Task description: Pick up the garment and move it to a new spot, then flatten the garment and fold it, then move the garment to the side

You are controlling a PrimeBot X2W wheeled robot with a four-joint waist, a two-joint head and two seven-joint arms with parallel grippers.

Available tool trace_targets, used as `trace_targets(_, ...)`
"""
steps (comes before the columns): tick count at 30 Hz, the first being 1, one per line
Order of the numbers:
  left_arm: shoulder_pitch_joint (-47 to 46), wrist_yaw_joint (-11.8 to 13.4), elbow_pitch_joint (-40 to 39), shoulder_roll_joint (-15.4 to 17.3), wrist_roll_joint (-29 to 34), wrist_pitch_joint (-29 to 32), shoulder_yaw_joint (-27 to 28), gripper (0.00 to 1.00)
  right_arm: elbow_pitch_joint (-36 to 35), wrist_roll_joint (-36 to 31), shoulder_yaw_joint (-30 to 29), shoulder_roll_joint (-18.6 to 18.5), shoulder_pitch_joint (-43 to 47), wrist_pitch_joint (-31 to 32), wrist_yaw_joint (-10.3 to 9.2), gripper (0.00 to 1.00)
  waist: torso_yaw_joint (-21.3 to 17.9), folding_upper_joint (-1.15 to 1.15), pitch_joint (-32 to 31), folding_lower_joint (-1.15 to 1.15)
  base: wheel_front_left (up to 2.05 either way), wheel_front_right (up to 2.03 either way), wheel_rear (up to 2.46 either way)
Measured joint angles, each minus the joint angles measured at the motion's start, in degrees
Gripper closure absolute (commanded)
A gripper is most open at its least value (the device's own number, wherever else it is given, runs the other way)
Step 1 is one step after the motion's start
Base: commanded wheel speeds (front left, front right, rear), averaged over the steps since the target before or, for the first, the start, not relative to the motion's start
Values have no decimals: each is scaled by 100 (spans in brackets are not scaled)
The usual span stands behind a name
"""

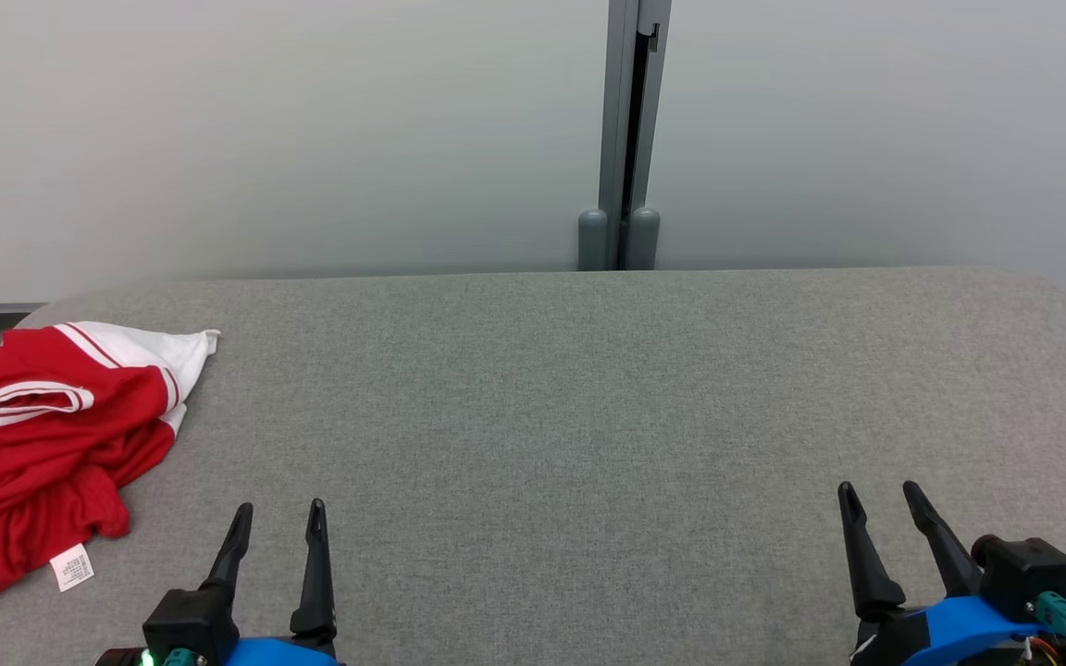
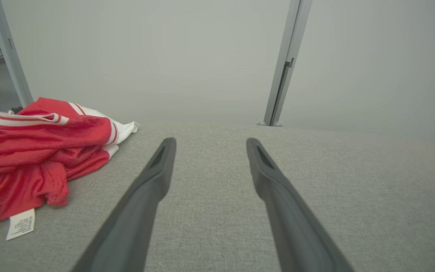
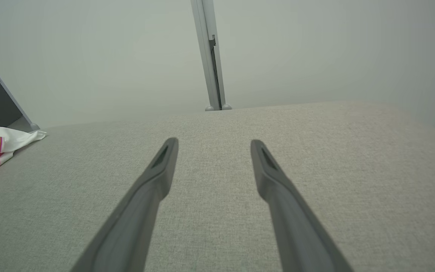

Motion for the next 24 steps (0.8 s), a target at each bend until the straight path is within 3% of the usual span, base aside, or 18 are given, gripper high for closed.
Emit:
trace_targets(10,37,154,23,9,168,-71,-47,0,-12,-370,-3,-4,25,-31,7,0,20,0,-29,0,0,0,0)
trace_targets(24,67,116,25,-12,-30,-74,-3,0,-11,-313,-16,-7,27,-23,7,0,23,0,-9,0,0,0,0)
